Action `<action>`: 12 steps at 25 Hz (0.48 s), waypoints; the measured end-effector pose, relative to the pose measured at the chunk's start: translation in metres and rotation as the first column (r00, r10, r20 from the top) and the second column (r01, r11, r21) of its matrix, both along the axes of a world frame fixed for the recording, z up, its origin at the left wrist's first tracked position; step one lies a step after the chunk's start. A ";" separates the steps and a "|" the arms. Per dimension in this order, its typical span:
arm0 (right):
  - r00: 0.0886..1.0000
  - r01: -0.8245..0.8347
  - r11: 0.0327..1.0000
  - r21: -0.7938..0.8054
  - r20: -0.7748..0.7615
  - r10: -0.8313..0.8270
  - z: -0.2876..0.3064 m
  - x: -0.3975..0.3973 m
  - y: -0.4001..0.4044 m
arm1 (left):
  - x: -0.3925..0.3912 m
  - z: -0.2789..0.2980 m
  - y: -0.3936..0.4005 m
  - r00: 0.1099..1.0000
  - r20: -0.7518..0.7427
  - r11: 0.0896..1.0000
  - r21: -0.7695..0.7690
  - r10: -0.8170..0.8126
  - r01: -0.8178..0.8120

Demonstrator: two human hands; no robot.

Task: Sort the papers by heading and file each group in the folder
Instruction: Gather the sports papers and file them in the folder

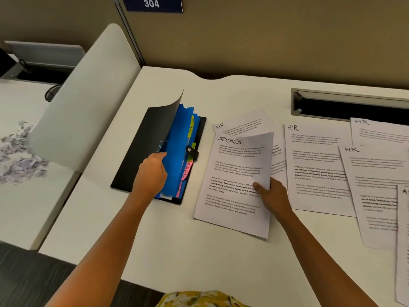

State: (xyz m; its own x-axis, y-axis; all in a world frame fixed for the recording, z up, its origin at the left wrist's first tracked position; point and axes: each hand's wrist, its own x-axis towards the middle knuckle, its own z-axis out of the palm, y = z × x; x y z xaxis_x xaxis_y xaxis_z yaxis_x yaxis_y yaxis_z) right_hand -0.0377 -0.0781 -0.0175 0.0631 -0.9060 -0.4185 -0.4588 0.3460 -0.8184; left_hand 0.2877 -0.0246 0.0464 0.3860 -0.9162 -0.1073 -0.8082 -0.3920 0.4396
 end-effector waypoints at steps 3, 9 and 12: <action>0.999 -0.003 0.999 -0.039 -0.032 0.001 0.001 0.005 0.004 | -0.009 0.004 -0.001 0.997 0.050 0.998 -0.027 0.054 -0.052; 0.990 0.077 0.985 -0.157 -0.104 -0.094 -0.003 0.015 0.014 | -0.022 0.001 0.002 0.993 0.098 0.996 -0.053 0.070 -0.066; 0.980 0.084 0.982 -0.167 -0.164 -0.111 -0.007 0.017 0.013 | -0.018 0.003 0.003 0.993 0.088 0.996 -0.043 0.082 -0.078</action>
